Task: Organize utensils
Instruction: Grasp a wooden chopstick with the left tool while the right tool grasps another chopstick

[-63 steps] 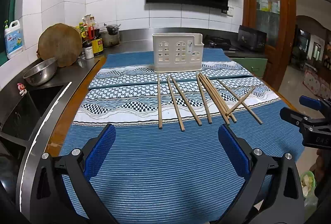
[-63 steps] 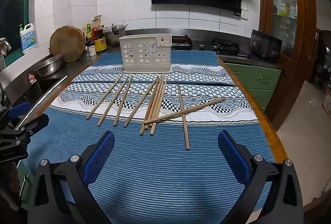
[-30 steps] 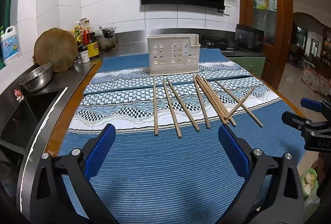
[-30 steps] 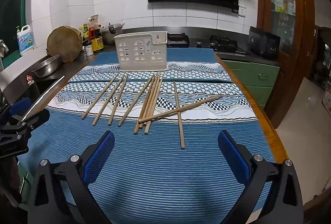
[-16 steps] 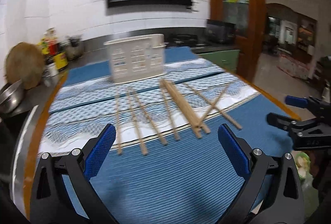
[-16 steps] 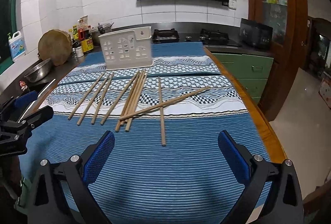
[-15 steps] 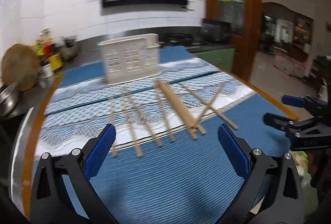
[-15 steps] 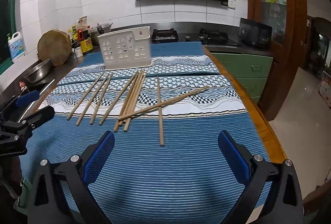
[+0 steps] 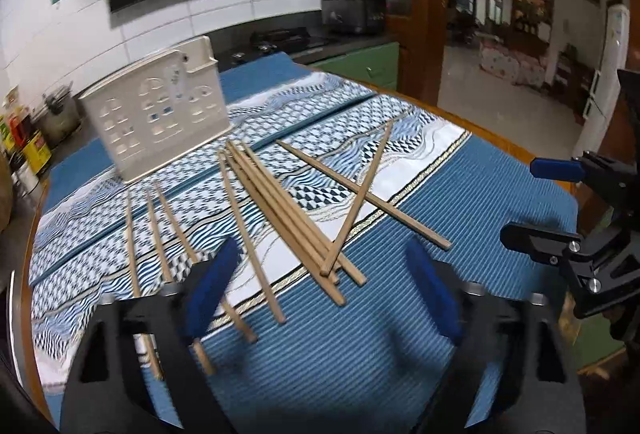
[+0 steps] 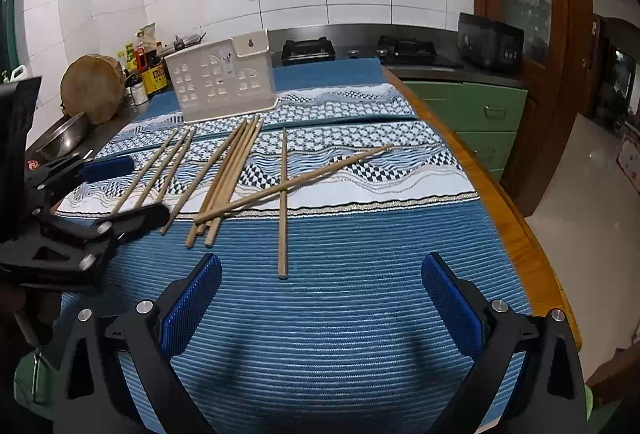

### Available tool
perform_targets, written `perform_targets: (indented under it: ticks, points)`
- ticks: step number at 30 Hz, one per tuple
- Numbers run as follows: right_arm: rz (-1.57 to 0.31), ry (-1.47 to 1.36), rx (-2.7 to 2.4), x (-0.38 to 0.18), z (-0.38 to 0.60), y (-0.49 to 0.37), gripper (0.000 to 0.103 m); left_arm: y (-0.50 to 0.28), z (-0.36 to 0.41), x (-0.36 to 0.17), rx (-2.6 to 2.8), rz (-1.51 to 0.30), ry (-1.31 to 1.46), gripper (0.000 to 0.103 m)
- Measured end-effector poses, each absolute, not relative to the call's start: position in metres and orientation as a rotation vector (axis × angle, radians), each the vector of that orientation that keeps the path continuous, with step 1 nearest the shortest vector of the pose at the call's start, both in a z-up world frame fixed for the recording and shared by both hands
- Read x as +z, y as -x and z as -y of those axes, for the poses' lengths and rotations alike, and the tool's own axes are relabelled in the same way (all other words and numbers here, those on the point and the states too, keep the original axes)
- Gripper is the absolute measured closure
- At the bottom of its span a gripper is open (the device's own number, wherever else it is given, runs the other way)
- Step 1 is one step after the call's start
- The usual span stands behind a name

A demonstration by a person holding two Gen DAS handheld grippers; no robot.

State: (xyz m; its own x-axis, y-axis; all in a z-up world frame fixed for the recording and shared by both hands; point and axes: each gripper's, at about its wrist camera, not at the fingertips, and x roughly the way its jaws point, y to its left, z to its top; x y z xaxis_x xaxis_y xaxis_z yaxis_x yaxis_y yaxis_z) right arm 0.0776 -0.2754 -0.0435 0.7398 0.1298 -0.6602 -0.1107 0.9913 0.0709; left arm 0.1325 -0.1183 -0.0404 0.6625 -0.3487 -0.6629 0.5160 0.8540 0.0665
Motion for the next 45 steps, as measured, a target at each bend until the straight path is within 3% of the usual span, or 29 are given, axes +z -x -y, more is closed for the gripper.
perform_targets:
  ticks: [3,18,34,36,37,45]
  points:
    - [-0.736,-0.037,0.134,-0.049,0.278,-0.084,0.006,-0.143,0.129,-0.048,-0.535,-0.715,-0.301,0.05]
    - [-0.762,-0.066,0.144,-0.062,0.286,-0.097,0.006,-0.173,0.149,-0.072,-0.672,-0.786,-0.402,0.085]
    - [-0.796,-0.053,0.16,-0.071,0.277,-0.107,0.008,-0.171,0.157,-0.082,-0.676,-0.767,-0.464,0.098]
    - [-0.801,-0.047,0.161,-0.072,0.275,-0.108,0.015,-0.17,0.156,-0.077,-0.667,-0.752,-0.444,0.098]
    - [-0.806,-0.048,0.171,-0.073,0.274,-0.11,0.025,-0.169,0.154,-0.075,-0.664,-0.746,-0.437,0.098]
    - [-0.836,-0.02,0.237,-0.077,0.254,-0.123,0.055,-0.16,0.133,-0.051,-0.636,-0.698,-0.339,0.098]
